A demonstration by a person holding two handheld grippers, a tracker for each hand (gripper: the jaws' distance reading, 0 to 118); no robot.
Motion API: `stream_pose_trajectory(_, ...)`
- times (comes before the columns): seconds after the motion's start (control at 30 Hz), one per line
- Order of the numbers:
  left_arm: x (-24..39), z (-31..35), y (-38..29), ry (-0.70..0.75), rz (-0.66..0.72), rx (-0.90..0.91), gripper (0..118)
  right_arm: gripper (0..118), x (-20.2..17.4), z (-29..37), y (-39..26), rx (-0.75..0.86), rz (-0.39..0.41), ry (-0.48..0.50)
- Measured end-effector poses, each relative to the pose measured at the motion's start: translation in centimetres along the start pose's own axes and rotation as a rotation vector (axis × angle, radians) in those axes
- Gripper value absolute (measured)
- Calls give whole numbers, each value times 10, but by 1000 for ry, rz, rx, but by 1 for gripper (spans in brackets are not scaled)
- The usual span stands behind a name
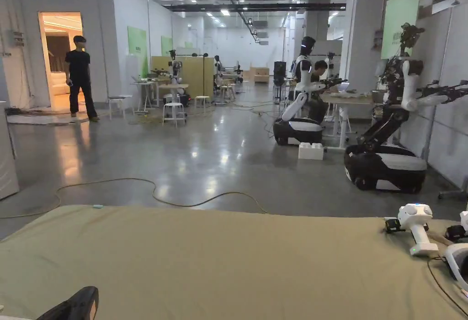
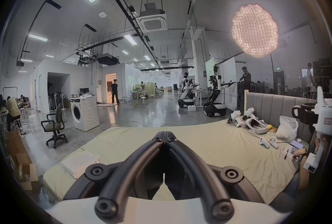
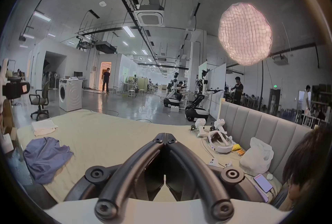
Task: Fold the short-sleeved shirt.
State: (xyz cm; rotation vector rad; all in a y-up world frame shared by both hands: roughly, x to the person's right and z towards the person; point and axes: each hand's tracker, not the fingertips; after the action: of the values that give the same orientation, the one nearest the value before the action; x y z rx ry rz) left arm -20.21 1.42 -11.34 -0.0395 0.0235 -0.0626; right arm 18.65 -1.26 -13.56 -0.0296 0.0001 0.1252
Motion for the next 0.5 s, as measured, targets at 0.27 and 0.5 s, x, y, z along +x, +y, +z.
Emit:
stream_pose_trajectory(0.27, -2, 5, 3, -6, -21, 9, 0, 0, -6, 1, 1, -6, -17, 19)
stream_pose_trajectory(0.5, 0, 8, 4, 21, -184, -3, 0, 0, -17, 4, -1, -51, 227, 35)
